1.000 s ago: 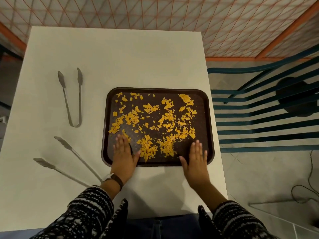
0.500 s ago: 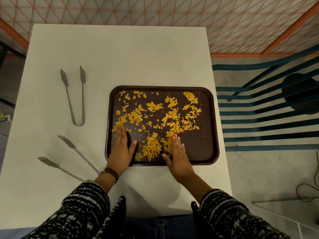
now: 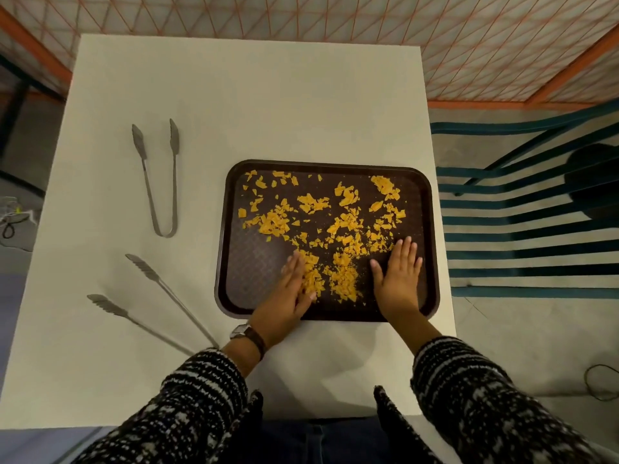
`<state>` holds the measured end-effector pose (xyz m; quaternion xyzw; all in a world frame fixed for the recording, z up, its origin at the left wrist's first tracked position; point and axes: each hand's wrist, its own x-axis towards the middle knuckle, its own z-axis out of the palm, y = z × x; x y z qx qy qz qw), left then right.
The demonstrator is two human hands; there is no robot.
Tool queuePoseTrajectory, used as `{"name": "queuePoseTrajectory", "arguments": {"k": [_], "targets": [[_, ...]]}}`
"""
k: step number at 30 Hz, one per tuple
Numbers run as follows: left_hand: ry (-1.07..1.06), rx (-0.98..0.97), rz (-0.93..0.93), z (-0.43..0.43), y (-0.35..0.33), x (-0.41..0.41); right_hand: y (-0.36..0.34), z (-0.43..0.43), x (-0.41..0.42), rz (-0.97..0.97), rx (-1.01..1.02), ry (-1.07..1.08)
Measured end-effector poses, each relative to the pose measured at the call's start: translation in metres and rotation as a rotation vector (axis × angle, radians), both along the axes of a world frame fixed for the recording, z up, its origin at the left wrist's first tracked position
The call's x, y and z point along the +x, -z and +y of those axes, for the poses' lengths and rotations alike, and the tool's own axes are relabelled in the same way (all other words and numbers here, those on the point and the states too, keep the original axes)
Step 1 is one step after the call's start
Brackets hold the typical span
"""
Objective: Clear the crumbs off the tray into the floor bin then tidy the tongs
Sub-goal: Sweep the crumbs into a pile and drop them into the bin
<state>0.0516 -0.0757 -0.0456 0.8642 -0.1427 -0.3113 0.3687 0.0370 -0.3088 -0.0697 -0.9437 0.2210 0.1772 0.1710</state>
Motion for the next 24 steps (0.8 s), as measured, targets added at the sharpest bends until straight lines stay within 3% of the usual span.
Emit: {"name": "queuePoseTrajectory", "arguments": {"k": [5,8,10,16,20,24], "targets": [[-0.194,0.003,-0.082,0.018,-0.009,0.012,0.002,0.049,-0.004,-0.129,0.219,-0.147],[-0.336,0.140,-0.119,0.034,0.000,0.038,-0.005,0.055,-0.008,-0.173,0.369,-0.230],[-0.391,0.214,-0.133,0.040,0.007,0.055,-0.009,0.047,-0.013,-0.195,0.361,-0.230],[-0.242,0.342,-0.195,0.015,0.018,0.064,-0.007,-0.009,-0.017,-0.131,0.166,-0.011],[-0.049,0.127,-0.106,-0.015,0.011,0.031,0.003,-0.010,-0.009,-0.070,0.064,0.087],[0.021,0.015,-0.081,-0.019,0.007,0.011,0.006,0.026,-0.001,-0.104,0.077,0.007]]}}
